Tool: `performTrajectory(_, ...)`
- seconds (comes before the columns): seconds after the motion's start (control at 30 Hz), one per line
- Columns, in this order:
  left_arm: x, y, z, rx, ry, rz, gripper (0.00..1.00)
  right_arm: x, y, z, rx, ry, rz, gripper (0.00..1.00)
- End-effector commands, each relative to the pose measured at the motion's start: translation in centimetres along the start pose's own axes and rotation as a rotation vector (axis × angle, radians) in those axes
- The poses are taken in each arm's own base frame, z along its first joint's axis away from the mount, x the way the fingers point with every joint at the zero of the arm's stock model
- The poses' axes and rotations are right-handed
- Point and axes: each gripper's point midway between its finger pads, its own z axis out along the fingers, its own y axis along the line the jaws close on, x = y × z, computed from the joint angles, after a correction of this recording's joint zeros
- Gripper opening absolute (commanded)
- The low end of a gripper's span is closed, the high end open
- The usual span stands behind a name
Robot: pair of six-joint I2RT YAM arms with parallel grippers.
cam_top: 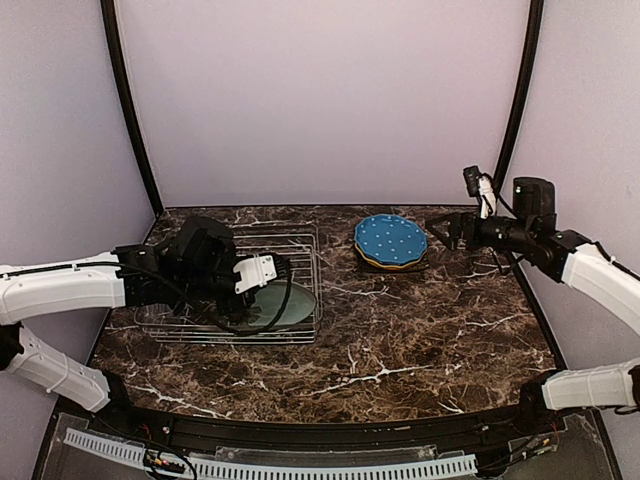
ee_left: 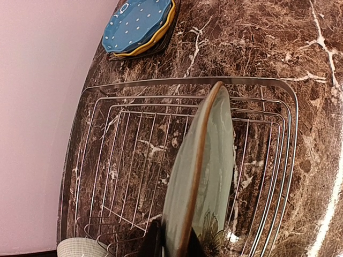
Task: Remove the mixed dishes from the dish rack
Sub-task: Grab the plate from the dish rack.
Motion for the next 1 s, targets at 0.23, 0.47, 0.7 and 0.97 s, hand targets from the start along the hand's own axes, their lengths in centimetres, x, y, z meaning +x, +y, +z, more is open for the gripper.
performTrajectory(0.23,-1.9,4.0,-3.4,-0.145,-0.037,-0.045,0.01,0.8,0.9,-1.0,-0.028,-0.026,-0.032,0.99)
performTrajectory(0.47,-3.7,6.9,-5.8,-0.247,-0.093,-0.080,0.01,0.8,0.9,-1.1,-0.029,-0.032,-0.043,0.99)
performTrajectory(0.7,-6.3,10.8,-8.5,-0.359,-0.176,-0.212,0.01,0.8,1.3,-0.7,-0.057,-0.019,-0.030,0.99)
performTrajectory(0.97,-8.2,14.3,-10.4,-0.319,-0.341,-0.475,0.01,0.1,3.3,-0.6,-0.172,-0.021,0.021,0.99)
